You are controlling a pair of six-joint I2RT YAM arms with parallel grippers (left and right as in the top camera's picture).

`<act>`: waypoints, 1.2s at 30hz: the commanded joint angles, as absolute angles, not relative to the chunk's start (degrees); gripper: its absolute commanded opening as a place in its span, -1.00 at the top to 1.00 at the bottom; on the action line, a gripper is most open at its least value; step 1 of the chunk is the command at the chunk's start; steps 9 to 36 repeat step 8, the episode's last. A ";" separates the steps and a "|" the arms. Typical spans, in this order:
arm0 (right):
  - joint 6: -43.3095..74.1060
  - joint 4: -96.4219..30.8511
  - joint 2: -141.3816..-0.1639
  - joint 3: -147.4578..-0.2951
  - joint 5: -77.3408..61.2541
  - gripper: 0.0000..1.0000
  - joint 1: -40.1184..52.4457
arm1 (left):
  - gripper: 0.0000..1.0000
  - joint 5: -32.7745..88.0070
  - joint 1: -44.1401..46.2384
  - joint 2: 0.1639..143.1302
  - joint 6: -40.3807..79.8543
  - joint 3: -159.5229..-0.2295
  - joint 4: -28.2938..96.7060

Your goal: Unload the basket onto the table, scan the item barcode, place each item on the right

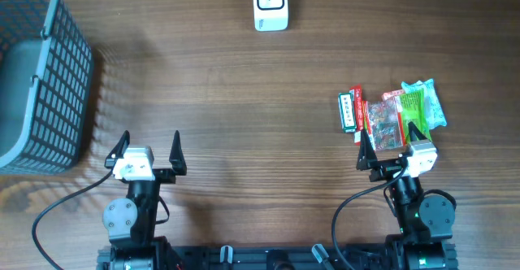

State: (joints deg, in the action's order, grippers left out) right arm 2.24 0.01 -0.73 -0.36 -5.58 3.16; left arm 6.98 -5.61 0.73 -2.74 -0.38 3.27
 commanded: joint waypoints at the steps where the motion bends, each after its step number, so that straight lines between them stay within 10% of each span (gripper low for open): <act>1: 1.50 0.34 -0.27 -0.30 -6.07 -0.99 3.03 | -1.00 7.86 -5.30 0.27 -3.64 -0.32 3.77; 36: 1.50 0.34 -0.27 -0.30 -6.07 -0.99 3.03 | -1.00 7.86 -5.30 0.27 -3.64 -0.34 3.77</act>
